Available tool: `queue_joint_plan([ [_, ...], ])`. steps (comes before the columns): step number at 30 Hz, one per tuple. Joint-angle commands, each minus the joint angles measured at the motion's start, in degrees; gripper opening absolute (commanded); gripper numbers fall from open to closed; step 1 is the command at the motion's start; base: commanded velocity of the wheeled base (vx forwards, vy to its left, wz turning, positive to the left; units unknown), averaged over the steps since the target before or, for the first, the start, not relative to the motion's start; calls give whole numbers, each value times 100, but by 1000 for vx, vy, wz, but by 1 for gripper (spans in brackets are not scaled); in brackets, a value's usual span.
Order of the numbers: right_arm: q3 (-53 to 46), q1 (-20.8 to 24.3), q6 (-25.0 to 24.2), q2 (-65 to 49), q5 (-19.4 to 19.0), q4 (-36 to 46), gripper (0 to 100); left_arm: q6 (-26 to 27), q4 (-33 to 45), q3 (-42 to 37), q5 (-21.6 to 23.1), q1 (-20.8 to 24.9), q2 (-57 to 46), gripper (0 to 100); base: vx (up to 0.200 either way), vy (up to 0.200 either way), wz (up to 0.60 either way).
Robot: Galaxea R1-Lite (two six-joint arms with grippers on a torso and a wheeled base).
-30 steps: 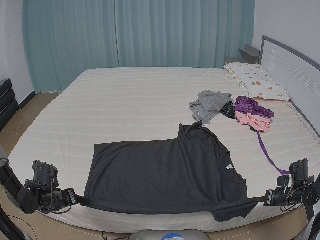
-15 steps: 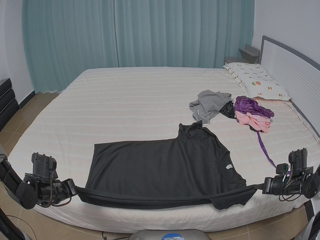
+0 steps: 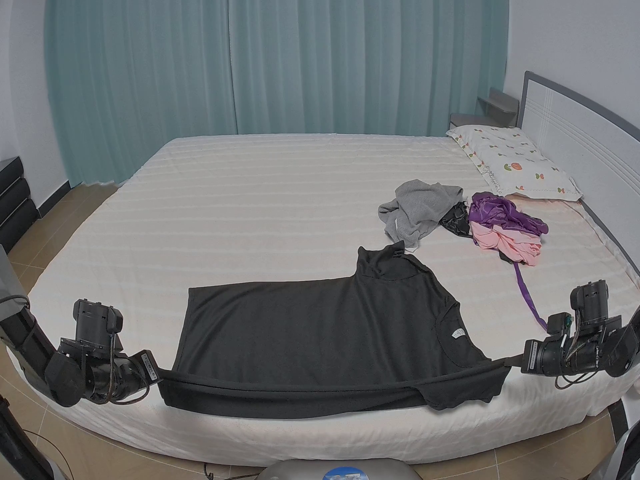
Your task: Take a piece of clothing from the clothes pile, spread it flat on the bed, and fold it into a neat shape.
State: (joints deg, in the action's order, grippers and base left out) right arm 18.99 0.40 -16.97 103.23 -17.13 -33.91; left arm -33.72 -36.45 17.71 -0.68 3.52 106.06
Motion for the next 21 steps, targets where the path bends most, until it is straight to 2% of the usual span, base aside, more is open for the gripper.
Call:
queue_joint_plan([
  [1,307,4,1,189,-1,122,0,-29,-2,180,7,-10,310,0,0,0,0],
  [10,456,-5,-17,663,-10,52,0,-29,15,382,-2,-45,310,0,0,0,0],
  [21,456,4,-17,479,-10,60,0,-3,112,312,-37,-45,-15,0,0,0,0],
])
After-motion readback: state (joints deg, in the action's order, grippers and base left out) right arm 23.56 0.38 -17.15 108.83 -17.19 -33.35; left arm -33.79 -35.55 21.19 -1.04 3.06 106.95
